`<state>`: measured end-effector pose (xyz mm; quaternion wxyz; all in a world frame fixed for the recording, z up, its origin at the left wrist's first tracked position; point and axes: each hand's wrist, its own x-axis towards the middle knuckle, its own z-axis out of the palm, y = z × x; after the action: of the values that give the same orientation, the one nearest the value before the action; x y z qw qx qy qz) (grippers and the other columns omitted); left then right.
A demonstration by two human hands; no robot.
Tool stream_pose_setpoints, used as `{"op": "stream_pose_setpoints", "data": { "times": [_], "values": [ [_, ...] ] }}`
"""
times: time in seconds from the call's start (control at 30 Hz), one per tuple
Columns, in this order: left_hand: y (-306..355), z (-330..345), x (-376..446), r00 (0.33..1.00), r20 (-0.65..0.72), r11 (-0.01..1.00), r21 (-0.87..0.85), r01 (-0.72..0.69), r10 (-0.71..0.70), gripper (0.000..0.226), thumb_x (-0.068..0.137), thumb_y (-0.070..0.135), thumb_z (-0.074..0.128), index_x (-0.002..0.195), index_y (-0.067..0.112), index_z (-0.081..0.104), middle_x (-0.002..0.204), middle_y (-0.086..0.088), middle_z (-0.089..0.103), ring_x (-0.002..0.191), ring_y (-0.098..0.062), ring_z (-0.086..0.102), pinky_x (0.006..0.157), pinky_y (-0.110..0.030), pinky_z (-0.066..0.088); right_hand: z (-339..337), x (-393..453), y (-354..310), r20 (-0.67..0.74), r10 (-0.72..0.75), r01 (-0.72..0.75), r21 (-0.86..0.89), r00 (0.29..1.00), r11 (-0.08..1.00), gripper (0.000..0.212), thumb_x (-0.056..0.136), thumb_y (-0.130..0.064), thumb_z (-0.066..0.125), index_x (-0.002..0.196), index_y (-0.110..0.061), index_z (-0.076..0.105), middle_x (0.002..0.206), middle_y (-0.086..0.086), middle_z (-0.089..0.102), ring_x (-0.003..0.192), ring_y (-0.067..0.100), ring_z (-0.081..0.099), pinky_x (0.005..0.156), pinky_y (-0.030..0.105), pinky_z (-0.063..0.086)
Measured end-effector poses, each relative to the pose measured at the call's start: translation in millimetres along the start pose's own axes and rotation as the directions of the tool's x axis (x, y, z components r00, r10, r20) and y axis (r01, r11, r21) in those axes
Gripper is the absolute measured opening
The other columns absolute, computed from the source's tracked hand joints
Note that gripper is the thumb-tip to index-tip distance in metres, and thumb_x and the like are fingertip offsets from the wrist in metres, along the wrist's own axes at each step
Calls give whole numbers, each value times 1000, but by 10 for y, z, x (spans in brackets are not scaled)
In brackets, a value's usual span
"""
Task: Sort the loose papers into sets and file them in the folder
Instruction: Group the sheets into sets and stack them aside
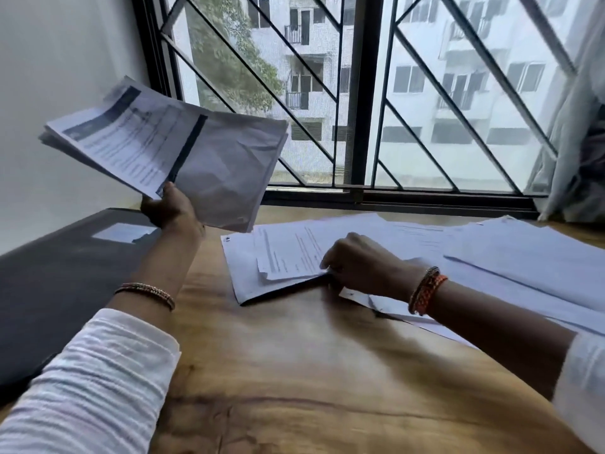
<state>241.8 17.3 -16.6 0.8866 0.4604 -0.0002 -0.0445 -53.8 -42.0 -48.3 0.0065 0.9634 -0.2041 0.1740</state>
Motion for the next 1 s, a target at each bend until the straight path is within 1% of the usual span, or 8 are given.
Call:
{"op": "stream_pose_setpoints", "data": {
  "times": [0.13, 0.3, 0.5, 0.6, 0.7, 0.87, 0.93, 1.0],
  "values": [
    [-101, -58, -162, 1000, 8, 989, 151, -2, 1, 41, 90, 16, 54, 130, 7, 48, 129, -13, 55, 114, -26, 57, 94, -30, 49, -24, -56, -72, -40, 37, -43, -168, 999, 985, 14, 80, -9, 52, 75, -13, 64, 72, 6, 55, 66, 31, 50, 57, 29, 33],
    [-247, -96, -330, 1000, 30, 940, 341, -2, -9, 44, 96, 18, 50, 134, -2, 39, 139, -18, 46, 124, -28, 48, 86, -21, 39, -102, -17, -9, 92, 129, -123, -69, 987, 990, 15, 87, -20, 57, 84, -10, 67, 89, 10, 67, 84, 32, 62, 67, 37, 51],
    [-237, -88, -323, 997, 74, 923, 382, -38, 10, 42, 95, 16, 52, 131, -3, 42, 135, -19, 50, 121, -28, 52, 89, -25, 43, -189, 147, -213, 336, 190, -173, -80, 923, 982, 90, 72, -77, 56, 128, -8, 50, 128, 9, 56, 116, 28, 51, 98, 40, 43],
    [-228, -82, -343, 997, 73, 921, 386, -48, 21, 41, 95, 15, 52, 130, -3, 43, 135, -19, 50, 121, -28, 51, 87, -23, 41, 87, 249, -416, 356, 185, -193, -11, 916, 981, 91, 71, -82, 48, 123, -7, 47, 128, 16, 54, 114, 33, 51, 89, 40, 44],
    [-234, -83, -324, 997, 73, 916, 398, -55, 28, 41, 95, 16, 51, 131, -3, 43, 135, -18, 50, 121, -28, 51, 86, -23, 40, 316, 282, -551, 186, 229, -219, -74, 955, 973, 68, 85, -70, 43, 109, -7, 56, 115, 18, 59, 106, 37, 55, 85, 41, 46],
    [-196, -111, -271, 997, 42, 897, 435, -78, 67, 44, 97, 20, 48, 135, 0, 39, 139, -18, 45, 126, -28, 47, 94, -25, 37, 188, 306, -624, 100, 197, -186, -109, 975, 976, 20, 88, -9, 50, 104, 0, 60, 112, 21, 59, 100, 38, 58, 70, 32, 38],
    [-139, -114, -255, 994, -9, 914, 394, -99, 111, 43, 97, 20, 48, 134, 1, 40, 138, -18, 46, 125, -27, 47, 94, -24, 37, 13, 382, -488, 92, 254, -267, 165, 963, 950, 25, 81, -4, 51, 102, 2, 63, 105, 20, 63, 93, 35, 60, 71, 34, 45],
    [-44, -124, -236, 991, -70, 954, 287, -87, 111, 39, 96, 19, 49, 131, 3, 45, 134, -17, 49, 121, -28, 51, 90, -24, 42, -289, 466, -324, 60, 297, -261, 660, 953, 704, 19, 78, -2, 53, 89, 4, 68, 88, 15, 67, 76, 28, 62, 67, 34, 50]
  ]
}}
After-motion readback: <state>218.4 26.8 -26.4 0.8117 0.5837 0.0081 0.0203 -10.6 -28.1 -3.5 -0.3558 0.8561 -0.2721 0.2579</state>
